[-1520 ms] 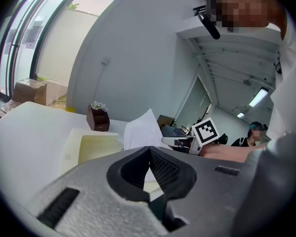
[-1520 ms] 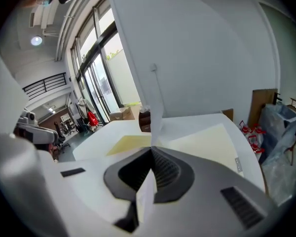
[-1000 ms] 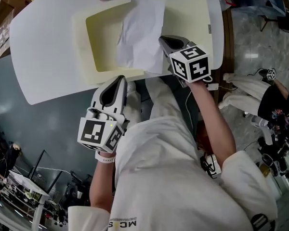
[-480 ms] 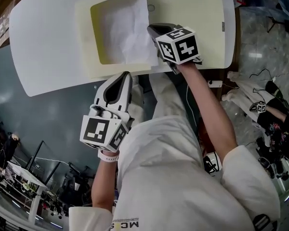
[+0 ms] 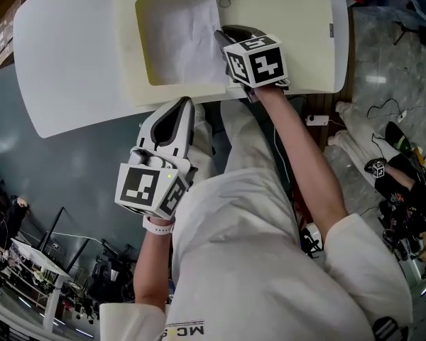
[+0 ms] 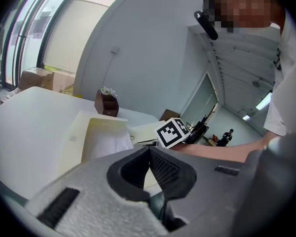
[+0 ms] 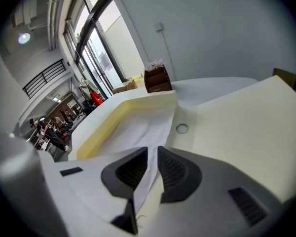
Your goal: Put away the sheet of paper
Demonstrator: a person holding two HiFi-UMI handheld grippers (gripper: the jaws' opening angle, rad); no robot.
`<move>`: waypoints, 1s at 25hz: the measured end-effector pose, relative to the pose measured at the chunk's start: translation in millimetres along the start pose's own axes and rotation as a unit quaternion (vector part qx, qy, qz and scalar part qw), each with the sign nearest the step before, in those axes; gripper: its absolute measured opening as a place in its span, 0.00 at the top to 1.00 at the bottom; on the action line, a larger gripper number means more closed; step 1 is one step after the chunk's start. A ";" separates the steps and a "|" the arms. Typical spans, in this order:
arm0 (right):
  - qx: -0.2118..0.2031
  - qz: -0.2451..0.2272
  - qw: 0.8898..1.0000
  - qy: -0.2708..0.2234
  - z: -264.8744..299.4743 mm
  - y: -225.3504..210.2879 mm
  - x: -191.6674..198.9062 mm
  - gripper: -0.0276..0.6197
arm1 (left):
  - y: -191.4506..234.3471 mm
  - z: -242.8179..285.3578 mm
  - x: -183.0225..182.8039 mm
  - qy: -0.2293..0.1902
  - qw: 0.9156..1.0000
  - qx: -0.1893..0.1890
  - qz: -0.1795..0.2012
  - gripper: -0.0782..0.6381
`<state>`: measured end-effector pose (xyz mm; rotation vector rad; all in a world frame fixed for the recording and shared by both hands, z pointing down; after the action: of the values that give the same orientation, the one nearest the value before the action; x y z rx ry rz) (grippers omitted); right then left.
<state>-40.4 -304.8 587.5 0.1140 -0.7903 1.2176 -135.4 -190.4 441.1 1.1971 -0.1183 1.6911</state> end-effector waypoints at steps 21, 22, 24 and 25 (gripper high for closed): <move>0.065 -0.057 0.987 -0.138 -180.2 56.2 -22.4 0.91 | -34.7 -55.2 -29.3 -0.053 0.996 0.049 0.047 0.86; 0.068 -0.059 0.985 -0.145 -189.1 59.7 -22.3 0.91 | -37.0 -57.4 -31.2 -0.056 0.996 0.050 0.051 0.86; 0.074 -0.061 0.983 -0.159 -206.7 67.0 -20.7 0.91 | -41.5 -62.6 -34.1 -0.061 0.995 0.054 0.056 0.86; 0.077 -0.060 0.981 -0.166 -215.5 71.0 -19.2 0.92 | -43.7 -65.9 -35.1 -0.063 0.995 0.056 0.058 0.86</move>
<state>-0.7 -190.0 394.9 0.4963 -0.9619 1.1577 -145.1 -155.1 362.7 1.4043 -0.1764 1.7414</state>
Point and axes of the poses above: the fingertips, and each gripper's own axes: z forward along the fingers, y to its left, x out of its underside, the point moved 1 cm from there along -z, backward along the fingers, and after that the axes turned 1 degree about x, right-handed, at the moved point
